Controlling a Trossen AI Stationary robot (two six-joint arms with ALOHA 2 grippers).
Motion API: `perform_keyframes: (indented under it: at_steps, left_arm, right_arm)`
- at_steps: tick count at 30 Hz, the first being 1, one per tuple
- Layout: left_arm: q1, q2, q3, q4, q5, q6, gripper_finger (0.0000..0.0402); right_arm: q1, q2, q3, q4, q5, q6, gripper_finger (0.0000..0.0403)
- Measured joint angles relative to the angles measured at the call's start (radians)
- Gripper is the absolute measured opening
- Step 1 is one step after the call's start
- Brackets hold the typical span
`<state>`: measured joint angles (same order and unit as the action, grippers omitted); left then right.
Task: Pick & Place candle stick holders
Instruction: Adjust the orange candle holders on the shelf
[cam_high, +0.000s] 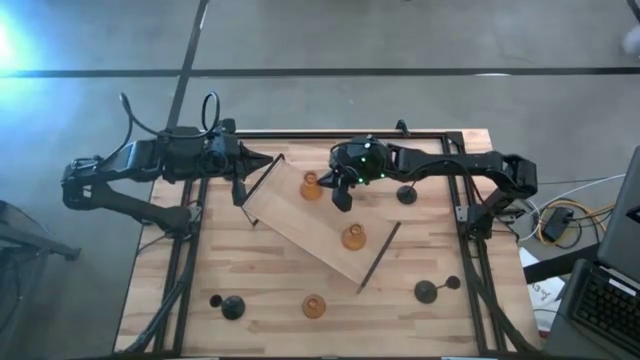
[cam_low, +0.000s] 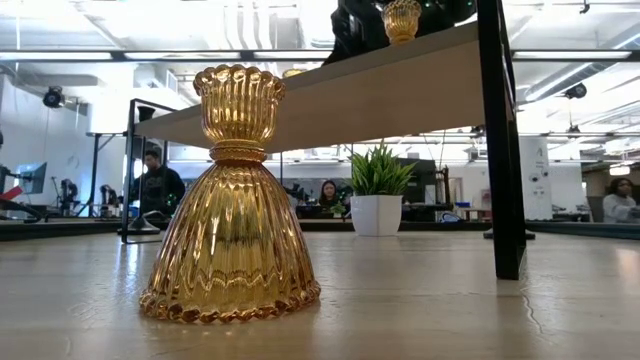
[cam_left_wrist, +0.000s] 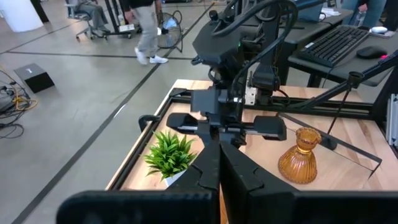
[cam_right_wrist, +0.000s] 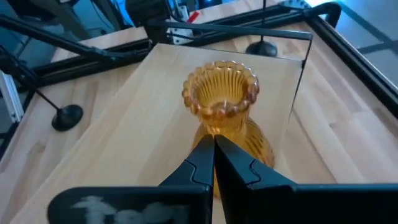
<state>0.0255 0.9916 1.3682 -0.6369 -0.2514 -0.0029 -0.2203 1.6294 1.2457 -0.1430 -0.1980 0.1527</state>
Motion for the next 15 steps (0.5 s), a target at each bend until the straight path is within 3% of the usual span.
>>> perform_keyframes:
  at_steps: [7,15]
  left_arm:
    - [0.000,0.000,0.000,-0.003,0.001,-0.001,0.0007]
    - [0.000,0.000,0.000,-0.044,0.007,-0.027,0.0005]
  right_arm:
    - [0.000,0.084,0.124,-0.045,-0.050,-0.022,0.0008]
    - [0.000,0.078,0.248,-0.355,-0.017,-0.078,0.0008]
